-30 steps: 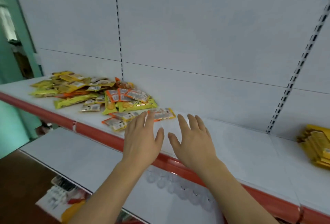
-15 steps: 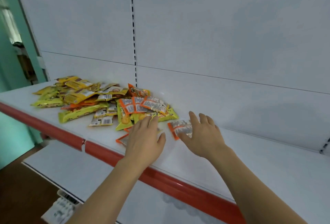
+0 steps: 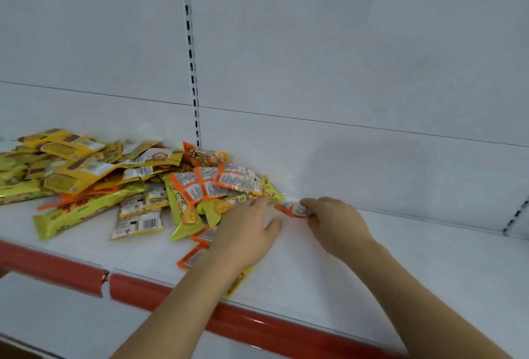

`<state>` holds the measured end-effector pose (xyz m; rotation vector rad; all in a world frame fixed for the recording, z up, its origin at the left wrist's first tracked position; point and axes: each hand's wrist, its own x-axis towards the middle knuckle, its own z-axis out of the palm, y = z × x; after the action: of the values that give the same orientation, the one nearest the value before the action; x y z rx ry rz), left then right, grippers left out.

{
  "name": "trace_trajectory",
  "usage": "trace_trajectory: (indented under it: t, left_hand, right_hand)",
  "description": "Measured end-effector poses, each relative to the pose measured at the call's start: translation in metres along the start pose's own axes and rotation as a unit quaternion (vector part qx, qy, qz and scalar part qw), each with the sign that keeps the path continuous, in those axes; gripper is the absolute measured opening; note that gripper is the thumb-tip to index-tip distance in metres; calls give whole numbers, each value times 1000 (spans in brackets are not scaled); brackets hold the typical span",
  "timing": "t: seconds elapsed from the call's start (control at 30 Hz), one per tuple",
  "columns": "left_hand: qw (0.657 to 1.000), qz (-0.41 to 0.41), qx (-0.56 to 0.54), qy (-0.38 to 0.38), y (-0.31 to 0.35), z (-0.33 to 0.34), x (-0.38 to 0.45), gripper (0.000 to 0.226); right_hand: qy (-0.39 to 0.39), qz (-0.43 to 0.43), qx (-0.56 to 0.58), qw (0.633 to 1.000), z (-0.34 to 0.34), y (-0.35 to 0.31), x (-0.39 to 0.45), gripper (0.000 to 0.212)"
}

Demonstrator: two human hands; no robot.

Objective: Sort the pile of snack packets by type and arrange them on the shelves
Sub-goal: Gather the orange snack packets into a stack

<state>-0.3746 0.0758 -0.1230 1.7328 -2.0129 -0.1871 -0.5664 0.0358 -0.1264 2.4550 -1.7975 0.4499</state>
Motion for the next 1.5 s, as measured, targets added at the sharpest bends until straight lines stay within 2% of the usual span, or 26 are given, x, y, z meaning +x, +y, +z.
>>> trace_trajectory:
  t: [0.07,0.1,0.13,0.2,0.27,0.3,0.37,0.43,0.53,0.63,0.7,0.77,0.87,1.0,1.13,1.17,1.23,1.3,1.33,1.4,1.5]
  left_hand:
    - [989,-35,-143,15,0,-10,3,62]
    - [973,-58,-222,14,0,-15,4,67]
    - [950,-79,-302,15,-2,-21,7,67]
    - [882,-124,-455,-23,-10,-33,11,52]
    - [821,-136,-548,-79,-19,-42,9,31]
    - [819,-127,-554,-79,-24,-44,6,21]
    - [849,-107,-517,-22,-38,-48,2,2]
    - [864,-96,-493,39,-53,-54,-4,10]
    - [880,-108,-457,79,-76,-60,-10,23]
    - [889,-127,-430,95,-90,-60,-15,28]
    - [897,-128,-412,96,-93,-61,-19,31]
    - [900,-126,-404,103,-94,-62,-23,32]
    - [902,-124,-394,122,-93,-67,-27,36]
    - [918,-117,-349,144,-86,-63,-27,16]
    - [905,-123,-385,135,-69,-57,-32,25]
    - [896,-128,-406,125,-63,-58,-33,35]
    - [867,-134,-470,96,-55,-60,-34,39]
    - [820,-134,-554,47,-48,-62,-35,32]
    - [798,-133,-587,25,-46,-63,-35,38]
    - [798,-108,-593,14,-46,-64,-35,52]
    - [813,-81,-574,51,-54,-63,-31,55]
  right_hand:
    - [111,-34,60,991,-4,-2,-7,38]
    - [165,-74,80,980,-8,-7,-10,40]
    - [205,-122,85,967,-12,-15,-13,41]
    - [231,-194,76,950,-16,-35,-18,42]
    - [234,-205,77,947,-13,-55,-23,46]
    - [233,-181,82,952,-8,-62,-27,49]
    - [225,-68,114,965,0,-75,-36,57]
    - [188,38,165,967,6,-86,-41,59]
    - [74,44,176,981,11,-103,-44,52]
    - [-60,35,134,989,10,-124,-36,67]
    - [-90,52,128,986,9,-128,-30,64]
    - [-68,63,118,989,4,-126,-27,53]
    - [53,88,112,988,-4,-117,-35,43]
    - [218,120,149,957,-16,-115,-50,34]
    - [335,110,189,917,-23,-129,-59,29]
    - [348,109,193,911,-22,-133,-59,29]
    - [356,108,202,906,-16,-141,-58,29]
    - [343,85,169,920,-5,-148,-58,31]
    - [329,66,142,931,2,-151,-58,34]
    - [287,37,111,951,13,-152,-58,44]
    - [215,-14,146,966,10,-151,-60,50]
